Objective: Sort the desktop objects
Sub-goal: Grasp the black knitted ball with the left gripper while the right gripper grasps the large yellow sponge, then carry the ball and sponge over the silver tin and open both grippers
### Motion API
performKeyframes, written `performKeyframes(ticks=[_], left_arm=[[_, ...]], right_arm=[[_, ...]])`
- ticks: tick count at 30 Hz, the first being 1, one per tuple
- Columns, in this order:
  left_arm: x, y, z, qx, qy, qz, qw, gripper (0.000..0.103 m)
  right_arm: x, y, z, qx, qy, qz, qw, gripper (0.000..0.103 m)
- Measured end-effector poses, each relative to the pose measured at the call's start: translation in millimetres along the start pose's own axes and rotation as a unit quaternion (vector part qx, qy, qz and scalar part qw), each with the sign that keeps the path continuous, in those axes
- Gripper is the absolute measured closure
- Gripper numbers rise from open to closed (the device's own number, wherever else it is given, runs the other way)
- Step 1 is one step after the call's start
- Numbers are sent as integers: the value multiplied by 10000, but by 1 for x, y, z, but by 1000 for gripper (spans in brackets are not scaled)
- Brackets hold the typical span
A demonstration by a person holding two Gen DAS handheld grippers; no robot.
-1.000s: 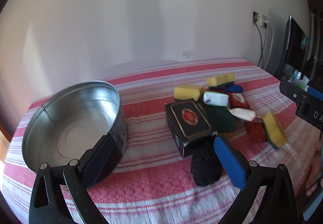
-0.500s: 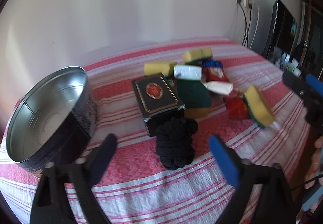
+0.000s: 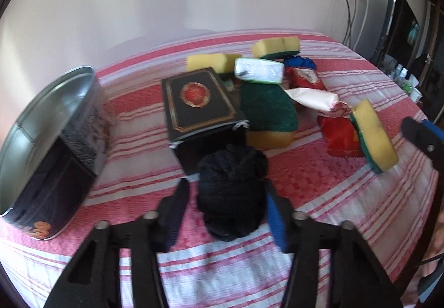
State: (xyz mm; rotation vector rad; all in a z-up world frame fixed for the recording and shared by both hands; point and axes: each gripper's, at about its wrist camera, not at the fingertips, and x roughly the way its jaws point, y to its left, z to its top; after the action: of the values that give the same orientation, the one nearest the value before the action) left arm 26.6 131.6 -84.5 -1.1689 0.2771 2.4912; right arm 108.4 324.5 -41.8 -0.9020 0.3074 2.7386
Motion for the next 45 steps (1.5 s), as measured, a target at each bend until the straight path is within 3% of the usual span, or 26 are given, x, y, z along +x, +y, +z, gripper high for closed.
performKeyframes(ticks=[4, 9, 11, 14, 15, 20, 27, 34, 45], left_arm=[[-2, -1, -2, 35, -111, -63, 9999, 57], [-14, 14, 0, -16, -287, -204, 9994, 57], [-21, 20, 1, -36, -367, -272, 9990, 57], [-30, 23, 1, -36, -476, -320, 9984, 57], [-32, 26, 2, -44, -509, -337, 9981, 57], [-43, 30, 1, -4, -670, -396, 9970, 57], [-60, 40, 10, 45, -1016, -271, 9944, 57], [-80, 75, 24, -157, -1435, 445, 9885, 57], [-90, 164, 29, -874, -1542, 1431, 9737, 57]], right_arm=[[19, 0, 0, 402, 413, 341, 9978, 8], [43, 1, -2, 667, 852, 352, 9935, 8], [48, 3, -3, 647, 939, 374, 9928, 17], [48, 1, -2, 801, 970, 671, 9898, 41], [47, 0, -1, 839, 983, 699, 9891, 41], [34, 2, 0, 880, 794, 639, 9909, 43], [-11, 39, 25, 198, 3, 138, 9997, 43], [-19, 100, 50, -260, -336, 674, 9968, 43], [-13, 204, 66, -845, -448, 1656, 9815, 43]])
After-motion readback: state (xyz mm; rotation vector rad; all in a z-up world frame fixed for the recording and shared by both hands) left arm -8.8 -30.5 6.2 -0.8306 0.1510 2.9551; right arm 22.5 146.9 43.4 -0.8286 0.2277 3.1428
